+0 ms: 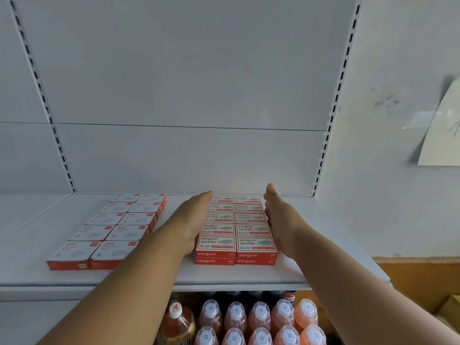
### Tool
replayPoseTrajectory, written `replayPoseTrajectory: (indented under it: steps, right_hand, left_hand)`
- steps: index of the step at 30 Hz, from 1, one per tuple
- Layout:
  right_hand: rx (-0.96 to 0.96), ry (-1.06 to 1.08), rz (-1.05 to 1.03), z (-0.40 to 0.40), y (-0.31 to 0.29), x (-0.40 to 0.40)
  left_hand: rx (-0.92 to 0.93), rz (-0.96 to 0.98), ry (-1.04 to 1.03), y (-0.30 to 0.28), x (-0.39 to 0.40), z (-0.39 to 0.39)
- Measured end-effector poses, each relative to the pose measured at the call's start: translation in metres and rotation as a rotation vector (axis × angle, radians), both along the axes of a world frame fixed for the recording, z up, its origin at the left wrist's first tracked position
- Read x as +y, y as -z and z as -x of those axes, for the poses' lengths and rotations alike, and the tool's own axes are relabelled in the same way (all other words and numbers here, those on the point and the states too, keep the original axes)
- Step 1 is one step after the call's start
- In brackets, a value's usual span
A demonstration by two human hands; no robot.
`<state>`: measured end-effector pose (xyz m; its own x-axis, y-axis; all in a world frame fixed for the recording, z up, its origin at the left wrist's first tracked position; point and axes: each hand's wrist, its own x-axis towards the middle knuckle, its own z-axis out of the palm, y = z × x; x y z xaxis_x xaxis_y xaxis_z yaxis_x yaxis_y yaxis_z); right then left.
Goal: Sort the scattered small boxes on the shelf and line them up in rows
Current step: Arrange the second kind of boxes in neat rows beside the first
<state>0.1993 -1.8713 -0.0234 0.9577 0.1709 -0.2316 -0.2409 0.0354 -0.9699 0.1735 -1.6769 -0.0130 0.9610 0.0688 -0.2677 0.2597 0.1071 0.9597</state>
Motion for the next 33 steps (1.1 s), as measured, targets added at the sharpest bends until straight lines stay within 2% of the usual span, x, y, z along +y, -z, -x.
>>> replayPoseTrajectory:
  steps: [4,6,9,11,18,20,23,24,27,33]
  right_hand:
    - [0.013,-0.072,-0.021,0.006,-0.002,0.001]
    - [-0.027,-0.037,0.002,0.005,-0.002,-0.002]
    - [-0.108,0.046,0.131,0.013,0.004,-0.003]
    - [-0.133,0.025,0.213,0.024,0.006,-0.001]
    - [-0.150,0.039,0.200,0.051,-0.003,0.007]
    - [-0.266,0.037,0.300,0.058,0.001,-0.001]
    - [-0.530,-0.011,0.716,0.072,0.006,-0.016]
    - [-0.595,-0.034,0.802,0.078,0.007,-0.019]
    - [-0.691,-0.059,0.911,0.082,0.010,-0.021]
    - [-0.735,-0.024,0.926,0.077,0.015,-0.019]
  left_hand:
    - [-0.003,-0.051,0.025,0.001,-0.006,0.010]
    - [-0.028,-0.052,0.015,0.000,-0.006,0.014]
    - [-0.096,0.000,-0.018,0.006,-0.002,0.021]
    - [-0.136,-0.017,-0.027,0.010,-0.002,0.030]
    - [-0.167,-0.091,0.045,0.006,-0.007,0.048]
    - [-0.227,-0.224,0.070,0.008,-0.001,0.053]
    - [-0.376,-0.786,0.143,0.019,0.014,0.064]
    - [-0.439,-0.907,0.147,0.021,0.015,0.068]
    - [-0.530,-1.025,0.087,0.026,0.014,0.074]
    - [-0.572,-1.077,0.032,0.029,0.013,0.076]
